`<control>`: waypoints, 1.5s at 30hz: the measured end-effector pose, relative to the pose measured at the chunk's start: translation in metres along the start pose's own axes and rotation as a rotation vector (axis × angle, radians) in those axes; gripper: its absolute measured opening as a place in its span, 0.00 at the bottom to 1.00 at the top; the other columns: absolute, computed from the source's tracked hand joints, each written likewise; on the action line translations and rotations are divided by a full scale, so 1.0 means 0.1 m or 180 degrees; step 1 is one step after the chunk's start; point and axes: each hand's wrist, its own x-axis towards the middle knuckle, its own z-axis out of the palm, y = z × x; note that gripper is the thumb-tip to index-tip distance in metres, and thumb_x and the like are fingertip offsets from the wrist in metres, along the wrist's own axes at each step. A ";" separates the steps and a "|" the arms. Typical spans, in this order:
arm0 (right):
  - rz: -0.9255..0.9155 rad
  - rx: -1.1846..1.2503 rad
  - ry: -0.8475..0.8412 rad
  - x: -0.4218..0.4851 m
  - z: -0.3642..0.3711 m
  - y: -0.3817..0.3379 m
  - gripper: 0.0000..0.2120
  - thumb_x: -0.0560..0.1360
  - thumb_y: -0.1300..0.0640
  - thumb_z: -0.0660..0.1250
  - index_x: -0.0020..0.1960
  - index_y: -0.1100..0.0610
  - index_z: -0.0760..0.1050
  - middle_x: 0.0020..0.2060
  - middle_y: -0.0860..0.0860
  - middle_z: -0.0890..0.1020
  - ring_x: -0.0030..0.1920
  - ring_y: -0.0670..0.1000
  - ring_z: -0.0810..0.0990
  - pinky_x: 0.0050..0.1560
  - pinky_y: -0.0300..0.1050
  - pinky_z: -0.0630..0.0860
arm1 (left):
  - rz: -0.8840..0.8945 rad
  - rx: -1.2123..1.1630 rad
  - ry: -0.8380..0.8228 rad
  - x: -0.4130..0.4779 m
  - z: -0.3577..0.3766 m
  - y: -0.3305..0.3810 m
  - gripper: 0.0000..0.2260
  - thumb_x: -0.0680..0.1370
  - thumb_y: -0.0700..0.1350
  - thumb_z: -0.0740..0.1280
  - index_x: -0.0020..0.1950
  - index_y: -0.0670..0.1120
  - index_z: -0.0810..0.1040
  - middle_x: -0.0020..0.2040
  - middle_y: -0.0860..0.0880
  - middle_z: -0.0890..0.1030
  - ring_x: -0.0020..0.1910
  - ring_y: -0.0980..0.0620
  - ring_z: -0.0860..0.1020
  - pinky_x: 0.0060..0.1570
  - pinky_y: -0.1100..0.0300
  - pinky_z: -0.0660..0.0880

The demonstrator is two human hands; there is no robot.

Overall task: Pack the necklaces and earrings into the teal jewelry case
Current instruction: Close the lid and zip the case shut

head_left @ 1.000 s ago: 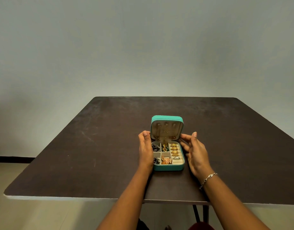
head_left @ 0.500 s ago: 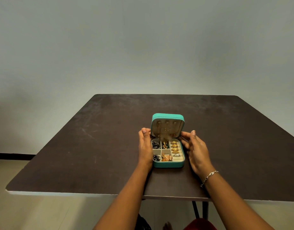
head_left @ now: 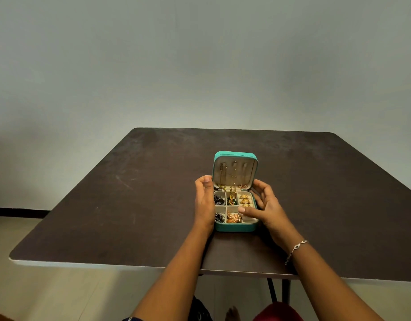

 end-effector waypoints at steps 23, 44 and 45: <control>0.0234 -0.0207 -0.0247 -0.01 0.02 -0.07 0.38 0.70 0.70 0.66 0.72 0.51 0.52 0.64 0.45 0.69 0.56 0.42 0.74 0.50 0.35 0.77 | 0.0094 -0.0030 0.0044 0.02 -0.01 -0.02 0.01 0.80 0.47 0.56 0.51 0.52 0.66 0.46 0.50 0.79 0.48 0.49 0.78 0.53 0.48 0.75; 0.0158 -0.0403 0.1154 0.24 0.17 0.03 0.21 0.69 0.70 0.68 0.55 0.53 0.65 0.56 0.54 0.77 0.56 0.53 0.78 0.58 0.57 0.75 | -0.0040 0.0016 0.0087 0.03 0.00 0.00 0.10 0.80 0.36 0.53 0.57 0.49 0.65 0.49 0.53 0.77 0.48 0.54 0.77 0.48 0.58 0.76; 0.0149 -0.0402 0.1183 0.25 0.17 0.03 0.20 0.70 0.69 0.68 0.54 0.53 0.66 0.56 0.54 0.77 0.55 0.52 0.78 0.58 0.56 0.75 | -0.0038 0.0006 0.0078 0.03 0.00 0.00 0.10 0.80 0.36 0.53 0.57 0.49 0.65 0.49 0.53 0.77 0.48 0.55 0.77 0.47 0.59 0.76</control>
